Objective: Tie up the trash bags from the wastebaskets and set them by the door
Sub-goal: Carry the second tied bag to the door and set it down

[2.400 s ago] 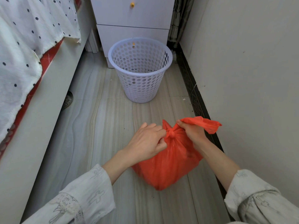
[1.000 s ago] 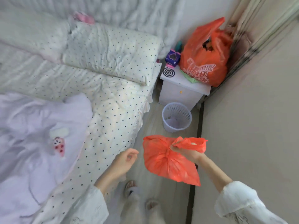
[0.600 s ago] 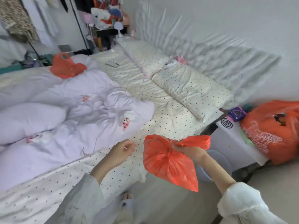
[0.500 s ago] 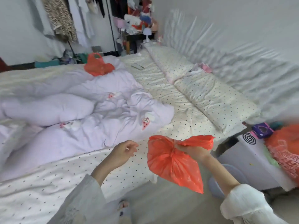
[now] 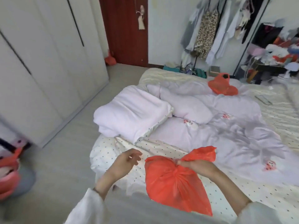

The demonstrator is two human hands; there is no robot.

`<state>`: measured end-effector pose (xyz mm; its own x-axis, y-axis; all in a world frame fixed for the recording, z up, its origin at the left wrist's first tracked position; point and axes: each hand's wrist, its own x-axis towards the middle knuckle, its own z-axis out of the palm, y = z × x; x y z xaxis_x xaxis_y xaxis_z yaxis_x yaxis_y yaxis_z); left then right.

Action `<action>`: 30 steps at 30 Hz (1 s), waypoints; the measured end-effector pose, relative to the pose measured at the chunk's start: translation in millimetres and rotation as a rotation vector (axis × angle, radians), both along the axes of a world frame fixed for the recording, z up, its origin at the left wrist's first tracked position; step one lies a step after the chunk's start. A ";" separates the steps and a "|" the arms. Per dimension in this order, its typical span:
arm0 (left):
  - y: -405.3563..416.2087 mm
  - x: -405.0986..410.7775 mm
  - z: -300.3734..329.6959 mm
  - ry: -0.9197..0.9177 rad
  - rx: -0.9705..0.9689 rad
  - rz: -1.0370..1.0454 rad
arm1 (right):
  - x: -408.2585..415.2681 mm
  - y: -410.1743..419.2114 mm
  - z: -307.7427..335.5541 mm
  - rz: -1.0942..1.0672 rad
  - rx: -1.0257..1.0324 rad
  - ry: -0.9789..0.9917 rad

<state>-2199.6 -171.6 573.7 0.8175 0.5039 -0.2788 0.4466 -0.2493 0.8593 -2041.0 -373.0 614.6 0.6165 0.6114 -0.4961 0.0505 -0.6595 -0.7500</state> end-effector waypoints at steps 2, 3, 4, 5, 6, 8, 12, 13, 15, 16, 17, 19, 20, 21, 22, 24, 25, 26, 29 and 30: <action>51.9 -43.0 -0.8 0.001 0.020 0.090 | -26.1 64.4 -1.8 0.069 -0.014 0.036; 76.7 -64.5 -1.0 0.001 0.026 0.135 | -40.5 96.5 -4.2 0.098 -0.005 0.058; 99.8 -85.4 -0.6 -0.001 0.033 0.180 | -55.2 127.5 -8.3 0.122 0.007 0.089; 122.2 -104.9 -0.7 -0.005 0.039 0.223 | -69.9 157.8 -10.9 0.150 0.022 0.115; 143.5 -123.7 -1.3 0.000 0.047 0.262 | -81.7 187.4 -17.4 0.173 0.027 0.134; 180.8 -156.2 -2.4 0.012 0.061 0.318 | -103.4 242.1 -25.6 0.209 0.031 0.160; 250.1 -204.7 -8.9 -0.007 0.052 0.427 | -137.2 346.0 -30.0 0.282 0.049 0.229; 266.3 -213.6 -10.5 -0.004 0.051 0.451 | -144.3 371.7 -30.0 0.304 0.065 0.227; 299.4 -228.0 -15.9 -0.008 0.037 0.494 | -154.7 422.8 -31.2 0.342 0.117 0.204; 317.7 -232.8 -18.1 -0.015 0.022 0.517 | -157.9 449.2 -33.2 0.359 0.147 0.204; 337.6 -236.1 -19.0 -0.018 0.009 0.534 | -160.6 475.7 -35.5 0.373 0.173 0.214; 381.5 -239.6 -20.3 -0.013 0.000 0.560 | -163.7 527.6 -38.9 0.408 0.200 0.254; 405.2 -240.4 -21.2 -0.016 0.005 0.574 | -163.7 554.3 -41.4 0.422 0.209 0.283; 429.4 -240.4 -21.9 -0.022 0.010 0.590 | -162.1 580.9 -43.8 0.424 0.214 0.312; 454.4 -239.2 -22.1 -0.025 0.008 0.605 | -158.7 607.6 -46.1 0.413 0.220 0.337; 502.3 -234.2 -19.3 -0.021 -0.009 0.620 | -149.6 657.5 -47.7 0.383 0.228 0.374; 525.8 -230.4 -16.4 -0.014 -0.019 0.617 | -144.5 680.8 -47.2 0.371 0.227 0.388; 549.1 -226.5 -13.0 -0.007 -0.025 0.612 | -138.9 703.3 -45.4 0.363 0.228 0.399; 617.2 -211.2 -1.2 -0.010 -0.031 0.607 | -119.4 767.4 -39.2 0.348 0.223 0.414; 638.8 -204.8 1.8 -0.010 -0.037 0.604 | -112.1 788.0 -38.1 0.343 0.220 0.425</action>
<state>-2404.4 467.3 575.6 0.3924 0.8698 -0.2990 0.4915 0.0765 0.8675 -2153.1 415.0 576.4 0.1405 0.8575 -0.4949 -0.1017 -0.4847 -0.8687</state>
